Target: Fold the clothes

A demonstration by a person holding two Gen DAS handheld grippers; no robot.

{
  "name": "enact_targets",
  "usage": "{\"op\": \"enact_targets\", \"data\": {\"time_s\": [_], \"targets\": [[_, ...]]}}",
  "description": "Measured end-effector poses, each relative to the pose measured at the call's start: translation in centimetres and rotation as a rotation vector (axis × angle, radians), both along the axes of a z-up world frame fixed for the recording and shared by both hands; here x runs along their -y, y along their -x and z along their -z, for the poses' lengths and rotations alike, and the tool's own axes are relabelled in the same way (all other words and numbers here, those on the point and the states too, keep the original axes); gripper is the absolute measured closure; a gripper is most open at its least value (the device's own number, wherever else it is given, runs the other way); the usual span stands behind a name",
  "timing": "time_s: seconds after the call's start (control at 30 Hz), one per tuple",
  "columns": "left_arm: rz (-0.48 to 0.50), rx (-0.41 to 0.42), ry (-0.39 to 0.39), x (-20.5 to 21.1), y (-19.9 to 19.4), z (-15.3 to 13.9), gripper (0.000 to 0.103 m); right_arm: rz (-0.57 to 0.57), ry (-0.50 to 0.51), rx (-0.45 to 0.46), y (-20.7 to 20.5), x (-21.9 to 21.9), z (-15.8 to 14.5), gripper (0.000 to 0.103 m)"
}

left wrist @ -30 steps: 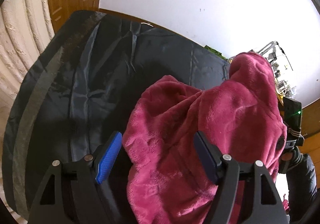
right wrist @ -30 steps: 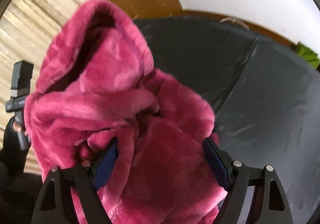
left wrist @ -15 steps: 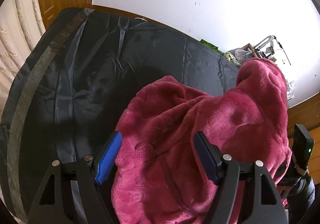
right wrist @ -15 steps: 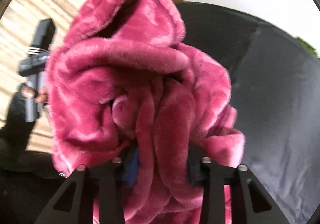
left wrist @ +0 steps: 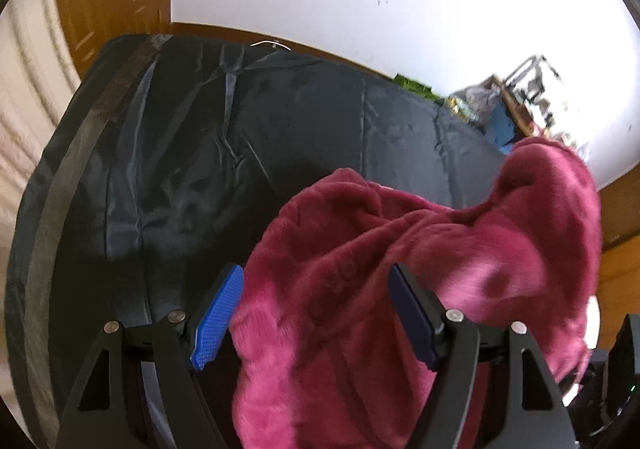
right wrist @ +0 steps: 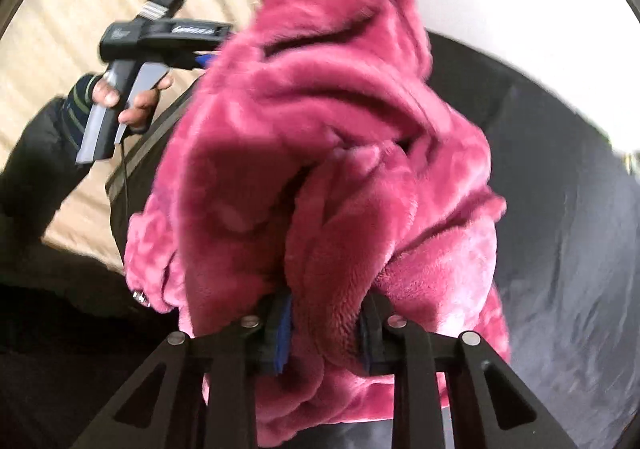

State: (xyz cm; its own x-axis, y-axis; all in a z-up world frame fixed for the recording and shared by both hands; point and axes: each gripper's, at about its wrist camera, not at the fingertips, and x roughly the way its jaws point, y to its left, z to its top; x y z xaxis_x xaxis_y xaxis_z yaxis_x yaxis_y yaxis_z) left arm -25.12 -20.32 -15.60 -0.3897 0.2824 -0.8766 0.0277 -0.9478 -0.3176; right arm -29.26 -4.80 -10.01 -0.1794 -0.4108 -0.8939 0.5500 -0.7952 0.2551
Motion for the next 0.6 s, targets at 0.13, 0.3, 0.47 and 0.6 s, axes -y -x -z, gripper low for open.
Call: {"op": "enact_targets", "data": {"time_s": [0.13, 0.3, 0.47, 0.6], "targets": [[0.013, 0.047, -0.01, -0.6, 1.9, 1.3, 0.025, 0.08, 0.043, 0.036, 1.4, -1.0, 2.0, 0.069], [0.021, 0.108, -0.033, -1.3, 4.2, 2.6, 0.025, 0.133, -0.014, 0.018, 1.9, -0.3, 4.3, 0.063], [0.026, 0.144, -0.046, -2.1, 5.3, 3.8, 0.025, 0.203, -0.331, -0.233, -0.5, -0.4, 2.3, 0.071], [0.03, 0.169, -0.054, -2.8, 6.2, 4.8, 0.025, 0.31, -0.486, -0.343, -1.9, -2.2, 1.2, 0.072]]}}
